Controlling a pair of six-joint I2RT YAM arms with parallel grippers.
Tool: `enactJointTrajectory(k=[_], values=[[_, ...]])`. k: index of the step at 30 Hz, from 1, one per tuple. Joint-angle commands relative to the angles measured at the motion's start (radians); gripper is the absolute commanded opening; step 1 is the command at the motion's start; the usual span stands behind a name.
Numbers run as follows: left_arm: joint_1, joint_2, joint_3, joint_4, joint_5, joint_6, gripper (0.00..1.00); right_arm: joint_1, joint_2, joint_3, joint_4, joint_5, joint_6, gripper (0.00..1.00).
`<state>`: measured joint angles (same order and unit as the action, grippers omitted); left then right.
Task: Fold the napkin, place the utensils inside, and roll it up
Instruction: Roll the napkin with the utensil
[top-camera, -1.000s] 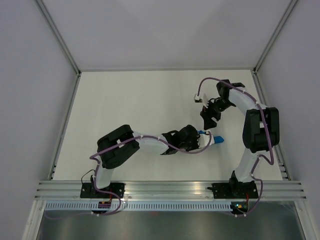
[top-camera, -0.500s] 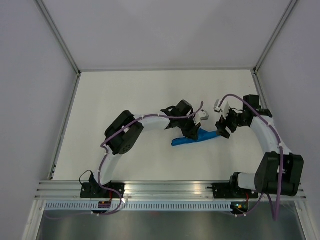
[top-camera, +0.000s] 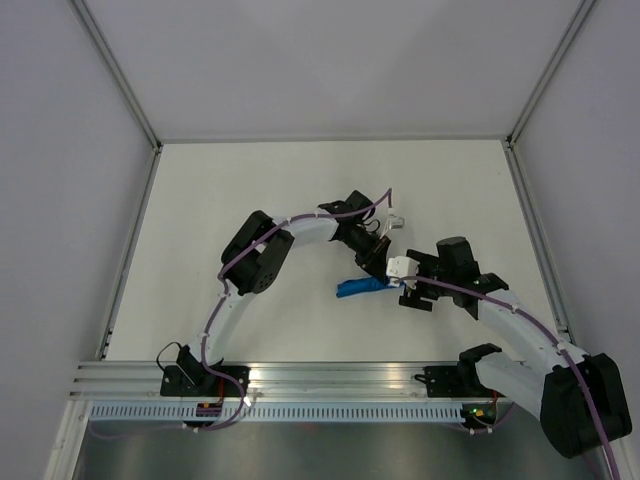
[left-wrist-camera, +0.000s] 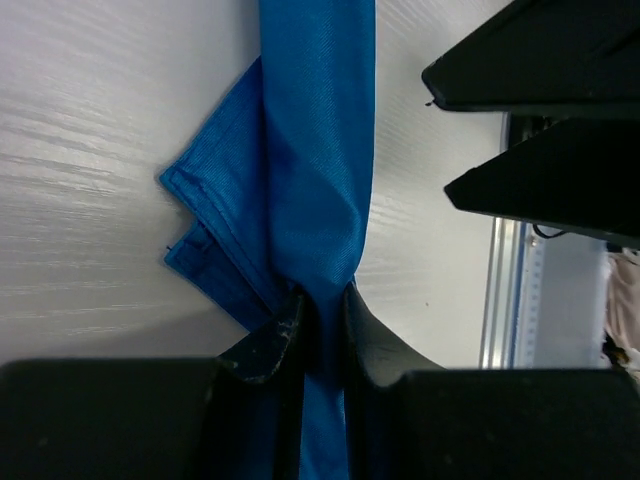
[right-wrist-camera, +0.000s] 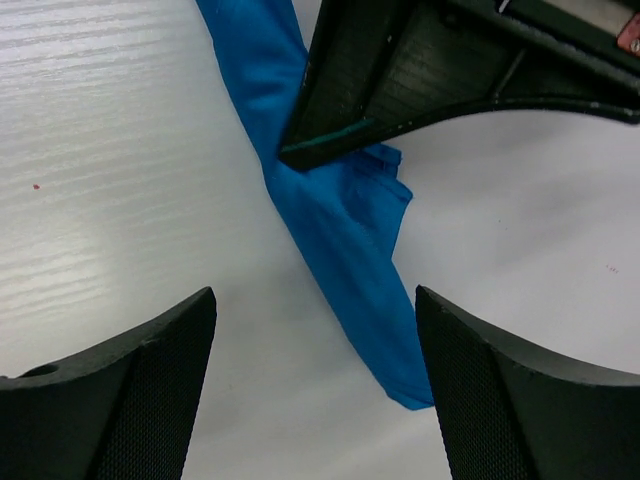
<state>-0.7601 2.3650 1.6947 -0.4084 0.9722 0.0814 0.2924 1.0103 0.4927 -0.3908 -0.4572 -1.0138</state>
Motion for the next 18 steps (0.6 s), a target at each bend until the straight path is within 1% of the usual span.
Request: enactJointTrajectory(k=[1,6,11,14,17,18], values=[[-0.002,0.108,0.011,-0.225,-0.053,0.006,0.09,0.074,-0.03,-0.039,0.171,0.127,0.018,0.86],[0.002,0.146,0.065,-0.296,-0.038,0.03,0.1,0.191,-0.004,-0.095,0.245,0.23,0.009,0.84],[0.005,0.154,0.08,-0.328,-0.027,0.052,0.11,0.293,0.03,-0.135,0.305,0.308,0.004,0.83],[0.008,0.158,0.086,-0.351,-0.021,0.067,0.11,0.321,0.073,-0.128,0.326,0.344,0.0,0.81],[0.01,0.158,0.088,-0.362,-0.009,0.077,0.11,0.326,0.119,-0.111,0.336,0.356,-0.003,0.77],[0.01,0.16,0.092,-0.363,-0.006,0.078,0.11,0.327,0.14,-0.106,0.334,0.356,-0.005,0.74]])
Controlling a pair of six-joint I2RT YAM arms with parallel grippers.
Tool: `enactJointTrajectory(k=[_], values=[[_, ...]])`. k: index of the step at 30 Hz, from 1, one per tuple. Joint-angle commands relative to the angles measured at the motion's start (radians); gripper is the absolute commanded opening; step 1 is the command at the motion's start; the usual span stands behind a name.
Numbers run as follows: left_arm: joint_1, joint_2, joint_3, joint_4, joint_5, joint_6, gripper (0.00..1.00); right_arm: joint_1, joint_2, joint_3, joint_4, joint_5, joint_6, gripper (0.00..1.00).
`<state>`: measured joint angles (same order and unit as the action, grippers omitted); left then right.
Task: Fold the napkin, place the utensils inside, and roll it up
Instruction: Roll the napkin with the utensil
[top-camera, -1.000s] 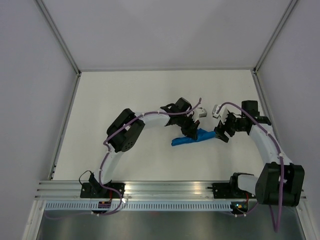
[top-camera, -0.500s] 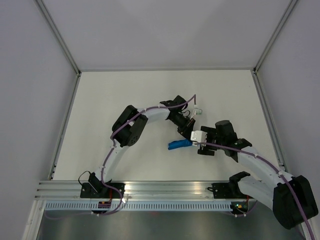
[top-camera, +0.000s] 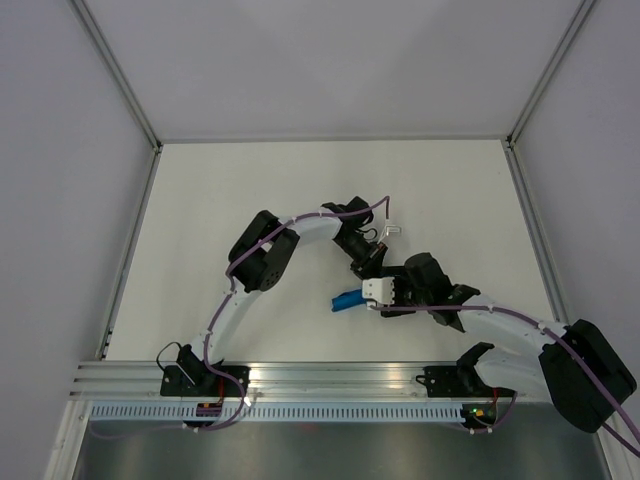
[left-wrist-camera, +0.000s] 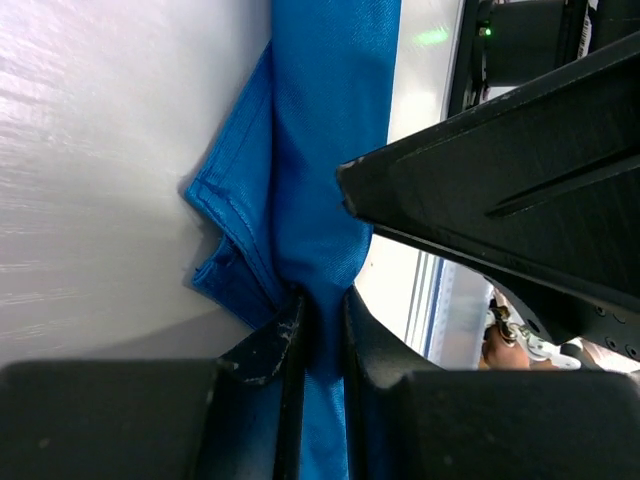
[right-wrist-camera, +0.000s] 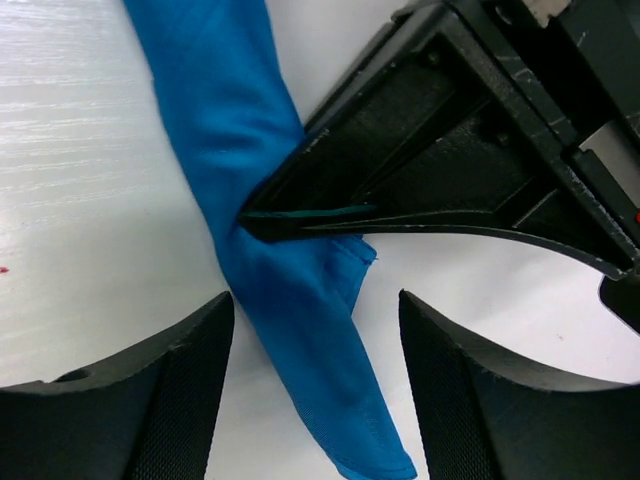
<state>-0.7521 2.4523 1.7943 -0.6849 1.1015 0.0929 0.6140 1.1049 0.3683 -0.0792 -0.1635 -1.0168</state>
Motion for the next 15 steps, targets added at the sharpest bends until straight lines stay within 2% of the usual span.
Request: enactJointTrajectory(k=[1,7,12,15], values=[[0.003,0.073,-0.007,-0.087,-0.132,0.068,0.11,0.006,0.055,0.024,0.016,0.062,-0.003,0.72],[0.011,0.057,0.01,-0.102,-0.127,0.083,0.15,0.012,0.125,0.066,-0.08,0.053,-0.026,0.45],[0.03,0.004,0.027,-0.087,-0.163,0.076,0.27,0.013,0.194,0.133,-0.195,0.05,-0.017,0.36],[0.048,-0.051,0.039,-0.068,-0.202,0.053,0.32,0.01,0.245,0.185,-0.275,0.03,0.009,0.34]])
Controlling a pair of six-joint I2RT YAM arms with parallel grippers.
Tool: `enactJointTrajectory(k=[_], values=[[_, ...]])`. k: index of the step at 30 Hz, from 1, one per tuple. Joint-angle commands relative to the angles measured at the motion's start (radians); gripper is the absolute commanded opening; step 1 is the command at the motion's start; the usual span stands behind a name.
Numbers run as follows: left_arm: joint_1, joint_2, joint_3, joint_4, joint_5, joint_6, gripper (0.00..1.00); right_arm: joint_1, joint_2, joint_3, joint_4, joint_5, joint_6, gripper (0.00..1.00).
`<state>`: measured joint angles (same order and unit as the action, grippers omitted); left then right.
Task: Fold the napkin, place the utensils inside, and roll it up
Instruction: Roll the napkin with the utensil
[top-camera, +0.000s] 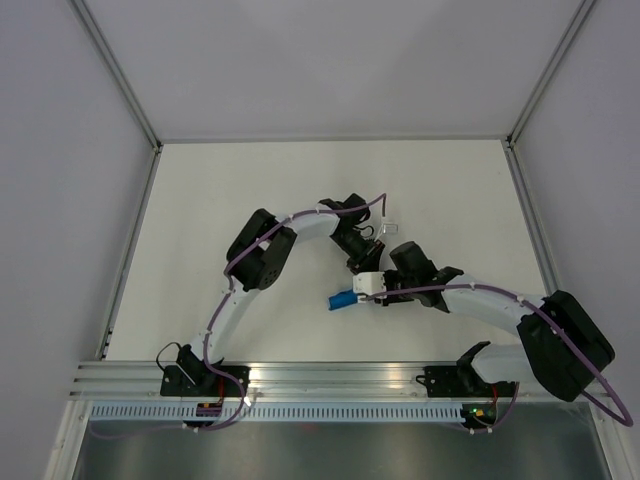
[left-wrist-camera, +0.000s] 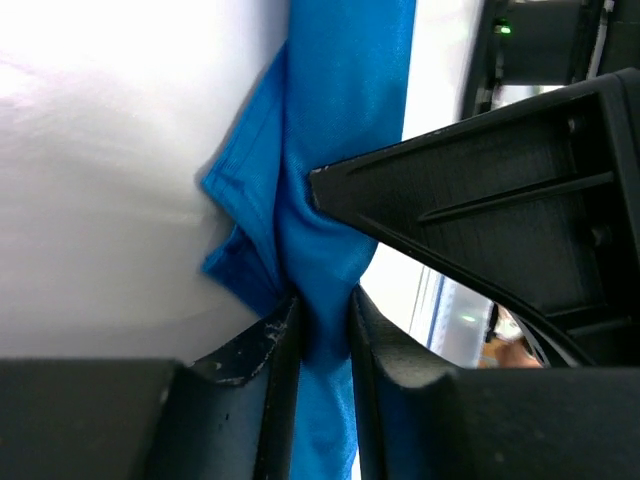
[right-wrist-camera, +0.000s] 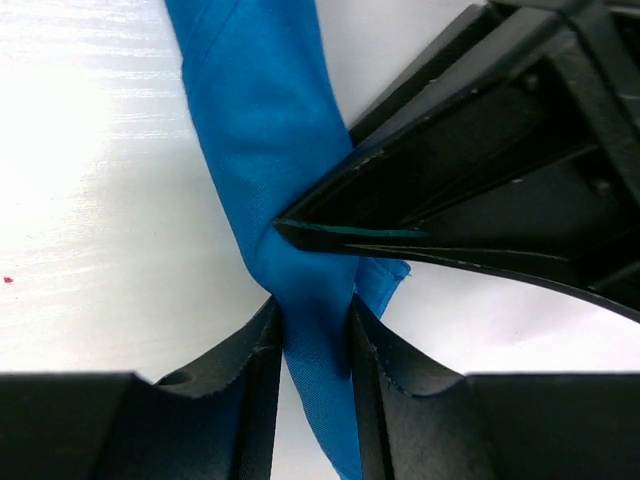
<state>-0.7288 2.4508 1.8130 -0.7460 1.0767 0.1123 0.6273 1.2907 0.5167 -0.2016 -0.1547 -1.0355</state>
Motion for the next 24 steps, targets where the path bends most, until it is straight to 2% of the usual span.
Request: enactJointTrajectory(k=[1,6,14,19,24], values=[[0.037,-0.077,0.02,0.014,-0.202,0.009,0.32,-0.001,0.07,0.052,-0.191,0.005,0.043,0.33],[0.089,-0.162,0.026,0.079,-0.284,-0.094,0.33,-0.003,0.169,0.147,-0.283,-0.009,0.094,0.31],[0.221,-0.309,0.002,0.18,-0.513,-0.313,0.31,-0.058,0.364,0.296,-0.355,-0.045,0.228,0.3],[0.246,-0.458,-0.128,0.252,-0.645,-0.411,0.31,-0.116,0.482,0.417,-0.378,-0.077,0.33,0.3],[0.249,-0.573,-0.286,0.347,-0.679,-0.489,0.31,-0.185,0.637,0.572,-0.43,-0.109,0.5,0.3]])
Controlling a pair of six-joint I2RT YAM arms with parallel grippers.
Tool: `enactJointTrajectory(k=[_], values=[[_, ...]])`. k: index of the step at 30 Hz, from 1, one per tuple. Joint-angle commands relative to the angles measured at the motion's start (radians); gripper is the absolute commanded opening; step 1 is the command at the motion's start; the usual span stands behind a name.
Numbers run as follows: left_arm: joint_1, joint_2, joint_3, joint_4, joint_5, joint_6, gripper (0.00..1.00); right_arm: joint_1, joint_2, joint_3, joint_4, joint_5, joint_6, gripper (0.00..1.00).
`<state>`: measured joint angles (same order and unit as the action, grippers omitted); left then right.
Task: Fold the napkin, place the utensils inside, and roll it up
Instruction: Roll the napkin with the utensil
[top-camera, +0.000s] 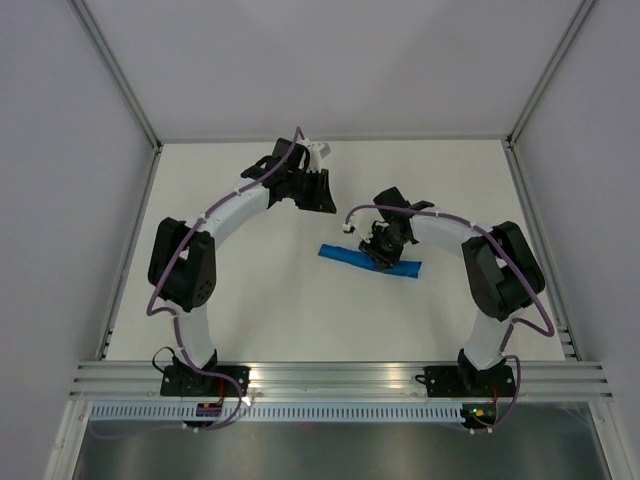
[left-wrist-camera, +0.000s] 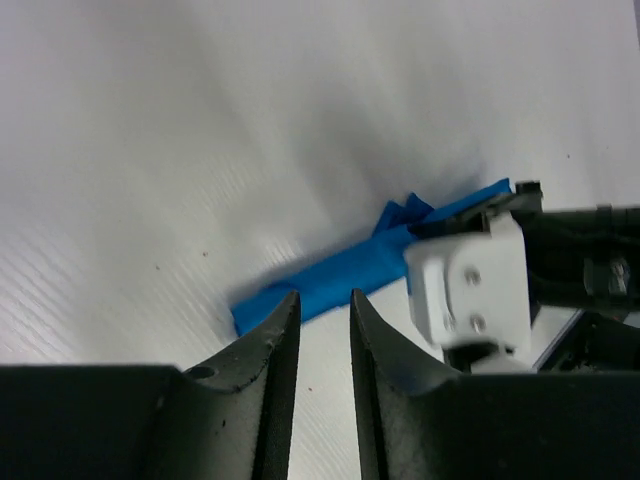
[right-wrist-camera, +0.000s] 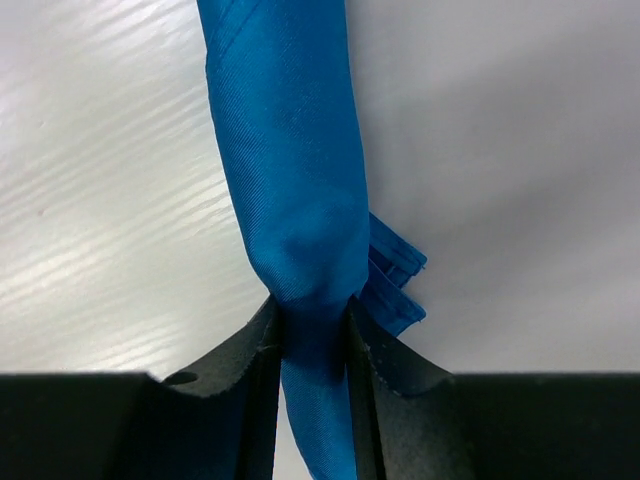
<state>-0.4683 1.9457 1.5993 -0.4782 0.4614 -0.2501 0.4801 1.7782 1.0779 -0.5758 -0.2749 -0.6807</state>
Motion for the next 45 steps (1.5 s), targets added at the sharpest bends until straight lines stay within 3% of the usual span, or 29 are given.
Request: enactJointTrajectory(k=[1,8,15,27,45], values=[[-0.013,-0.106,-0.094,0.093,-0.057,-0.136,0.32,-0.055,0.171,0.066,-0.064,0.005,0.173,0.3],[-0.015,-0.198,-0.277,0.208,-0.084,-0.219,0.32,-0.103,0.365,0.29,-0.104,-0.038,0.375,0.3],[-0.015,-0.162,-0.338,0.289,-0.124,-0.284,0.32,-0.112,0.478,0.45,-0.076,-0.06,0.559,0.31],[-0.007,0.065,-0.185,0.296,-0.251,-0.367,0.34,-0.104,0.538,0.498,0.053,-0.141,0.858,0.33],[-0.004,0.274,0.024,0.214,-0.251,-0.367,0.35,-0.043,0.573,0.528,0.073,-0.29,0.948,0.43]])
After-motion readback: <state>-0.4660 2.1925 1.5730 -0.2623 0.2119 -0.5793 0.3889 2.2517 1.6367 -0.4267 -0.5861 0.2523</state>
